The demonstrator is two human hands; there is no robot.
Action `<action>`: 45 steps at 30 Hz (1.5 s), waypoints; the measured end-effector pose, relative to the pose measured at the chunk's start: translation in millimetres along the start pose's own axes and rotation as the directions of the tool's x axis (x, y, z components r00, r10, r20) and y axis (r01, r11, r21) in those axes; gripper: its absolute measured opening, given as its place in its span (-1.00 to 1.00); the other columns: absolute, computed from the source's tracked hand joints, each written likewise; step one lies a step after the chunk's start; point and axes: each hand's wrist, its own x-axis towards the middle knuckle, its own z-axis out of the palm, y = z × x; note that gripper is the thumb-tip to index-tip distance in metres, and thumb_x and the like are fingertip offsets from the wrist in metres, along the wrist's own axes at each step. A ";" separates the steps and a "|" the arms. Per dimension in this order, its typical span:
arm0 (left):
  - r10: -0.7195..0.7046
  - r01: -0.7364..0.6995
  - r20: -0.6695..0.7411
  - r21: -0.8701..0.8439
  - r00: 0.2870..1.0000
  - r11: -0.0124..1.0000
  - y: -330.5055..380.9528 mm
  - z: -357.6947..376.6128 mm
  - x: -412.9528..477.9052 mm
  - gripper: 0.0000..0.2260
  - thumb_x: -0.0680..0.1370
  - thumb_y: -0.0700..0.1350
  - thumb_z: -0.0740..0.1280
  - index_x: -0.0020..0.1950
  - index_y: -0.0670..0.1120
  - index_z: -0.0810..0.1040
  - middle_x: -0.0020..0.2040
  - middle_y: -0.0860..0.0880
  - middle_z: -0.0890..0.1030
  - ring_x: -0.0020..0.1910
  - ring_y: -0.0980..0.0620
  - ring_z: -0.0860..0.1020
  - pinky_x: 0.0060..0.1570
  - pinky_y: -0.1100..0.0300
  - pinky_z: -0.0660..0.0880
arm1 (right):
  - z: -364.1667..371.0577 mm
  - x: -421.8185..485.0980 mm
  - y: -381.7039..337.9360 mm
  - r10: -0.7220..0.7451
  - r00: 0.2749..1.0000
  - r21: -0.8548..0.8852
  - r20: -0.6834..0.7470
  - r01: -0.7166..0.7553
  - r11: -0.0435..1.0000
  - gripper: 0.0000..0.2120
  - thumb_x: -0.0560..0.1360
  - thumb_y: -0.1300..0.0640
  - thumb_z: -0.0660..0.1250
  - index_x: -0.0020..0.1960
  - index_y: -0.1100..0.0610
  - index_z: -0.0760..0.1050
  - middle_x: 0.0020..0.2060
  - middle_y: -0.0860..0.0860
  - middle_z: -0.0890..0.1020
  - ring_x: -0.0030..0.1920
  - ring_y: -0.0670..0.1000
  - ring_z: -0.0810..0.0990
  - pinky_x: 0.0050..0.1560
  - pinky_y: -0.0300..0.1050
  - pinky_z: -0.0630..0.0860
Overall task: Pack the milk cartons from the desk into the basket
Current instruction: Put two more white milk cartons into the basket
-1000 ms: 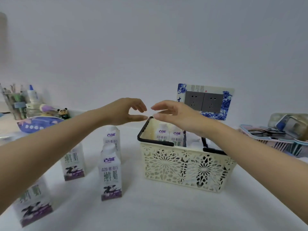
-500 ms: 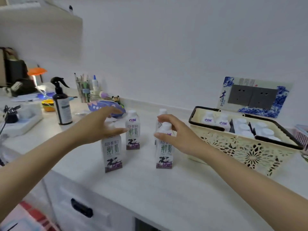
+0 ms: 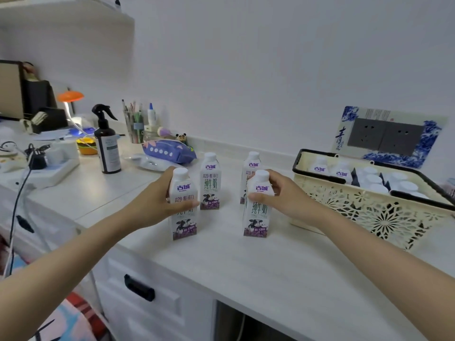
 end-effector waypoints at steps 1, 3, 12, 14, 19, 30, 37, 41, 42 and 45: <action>0.008 -0.008 -0.009 -0.011 1.000 1.000 1.2 0.3 -0.4 -0.58 0.26 0.16 0.50 -0.01 0.21 0.36 -0.11 0.19 0.61 -0.15 0.43 0.56 -0.36 0.46 0.49 | -0.4 -0.5 -0.7 -0.013 1.000 -0.008 -0.002 0.013 1.000 -0.64 0.33 -0.01 0.52 0.09 -0.08 0.52 -0.05 -0.09 0.68 0.04 -0.03 0.63 0.03 -0.21 0.57; 0.020 -0.021 -0.023 -0.055 1.000 0.998 7.2 2.7 0.3 -0.52 0.17 0.23 0.48 0.01 0.19 0.42 -0.11 0.20 0.63 -0.14 0.39 0.58 -0.35 0.44 0.51 | -1.1 -1.8 -2.1 -0.033 0.999 -0.023 -0.026 0.032 0.999 -0.65 0.32 0.01 0.53 0.05 -0.06 0.53 -0.08 -0.08 0.67 0.01 -0.01 0.64 0.01 -0.16 0.58; 0.249 -0.252 -0.039 -0.211 0.968 0.945 97.6 0.2 48.9 -0.47 0.16 0.27 0.50 0.01 0.06 0.54 -0.06 0.02 0.70 -0.09 0.07 0.67 -0.10 0.07 0.64 | -58.9 -13.5 -75.4 -0.191 0.965 -0.098 -0.182 0.175 0.980 -0.52 0.21 -0.10 0.52 0.06 0.08 0.56 -0.14 0.00 0.71 -0.14 -0.08 0.68 -0.20 -0.23 0.63; 0.316 -0.312 -0.019 -0.236 0.948 0.920 126.5 2.4 66.9 -0.48 0.18 0.25 0.53 0.03 0.05 0.53 -0.04 -0.02 0.69 -0.07 0.03 0.68 -0.09 0.02 0.64 | -78.1 -15.4 -92.5 -0.221 0.952 -0.124 -0.210 0.198 0.972 -0.50 0.21 -0.08 0.52 0.07 0.10 0.56 -0.13 -0.01 0.71 -0.17 -0.14 0.68 -0.24 -0.31 0.59; 0.469 -0.467 -0.057 -0.250 0.882 0.848 188.3 25.4 109.5 -0.58 0.25 0.18 0.51 0.02 0.04 0.56 -0.03 -0.03 0.69 -0.07 0.00 0.67 -0.07 0.05 0.64 | -120.4 -12.8 -113.9 -0.245 0.935 -0.212 -0.255 0.193 0.958 -0.59 0.20 -0.08 0.53 -0.01 -0.03 0.53 -0.11 -0.01 0.69 -0.11 -0.09 0.69 -0.16 -0.25 0.62; 0.485 -0.427 0.075 -0.371 0.871 0.824 201.7 104.2 173.9 -0.59 0.31 0.11 0.49 0.09 0.03 0.53 0.01 -0.07 0.64 -0.08 -0.02 0.67 -0.15 0.08 0.65 | -179.6 -6.7 -50.7 -0.189 0.912 -0.262 -0.364 0.095 0.960 -0.55 0.29 0.03 0.55 0.12 0.05 0.50 0.00 0.06 0.68 -0.01 0.03 0.67 0.02 0.04 0.63; 0.448 -0.336 0.227 -0.402 0.865 0.852 178.0 143.3 194.6 -0.60 0.38 0.05 0.47 0.17 0.01 0.54 0.07 -0.05 0.64 -0.04 -0.04 0.66 -0.12 0.06 0.65 | -189.7 -1.7 -3.1 -0.098 0.938 -0.233 -0.333 0.019 0.972 -0.52 0.19 -0.13 0.53 0.06 -0.08 0.51 -0.02 -0.06 0.68 -0.06 -0.13 0.66 -0.05 -0.27 0.58; 0.446 -0.352 0.269 -0.332 0.853 0.875 166.1 159.6 195.1 -0.67 0.39 0.04 0.48 0.11 0.02 0.58 0.02 0.01 0.65 -0.02 0.10 0.60 -0.20 0.42 0.51 | -190.7 -4.5 16.5 -0.019 0.959 -0.232 -0.283 -0.049 0.971 -0.45 0.20 -0.12 0.53 0.14 0.01 0.54 -0.02 -0.03 0.70 -0.02 -0.08 0.66 0.03 -0.16 0.57; 0.449 -0.365 0.269 -0.308 0.852 0.878 164.5 161.8 195.0 -0.69 0.39 0.04 0.48 0.10 0.02 0.59 0.00 0.03 0.64 -0.07 0.14 0.58 -0.25 0.47 0.44 | -190.7 -5.1 18.4 -0.009 0.962 -0.234 -0.272 -0.057 0.971 -0.47 0.21 -0.11 0.52 0.14 0.01 0.55 -0.02 -0.03 0.70 -0.02 -0.07 0.66 0.04 -0.15 0.57; 0.439 -0.338 0.304 -0.332 0.846 0.881 159.4 166.3 195.4 -0.69 0.38 0.00 0.49 0.09 0.00 0.60 -0.07 0.07 0.65 -0.26 0.23 0.56 -0.31 0.41 0.47 | -191.5 -6.3 20.1 0.015 0.971 -0.242 -0.239 -0.074 0.968 -0.50 0.25 -0.06 0.51 0.14 0.07 0.57 0.00 0.00 0.71 0.02 -0.03 0.66 0.10 -0.08 0.57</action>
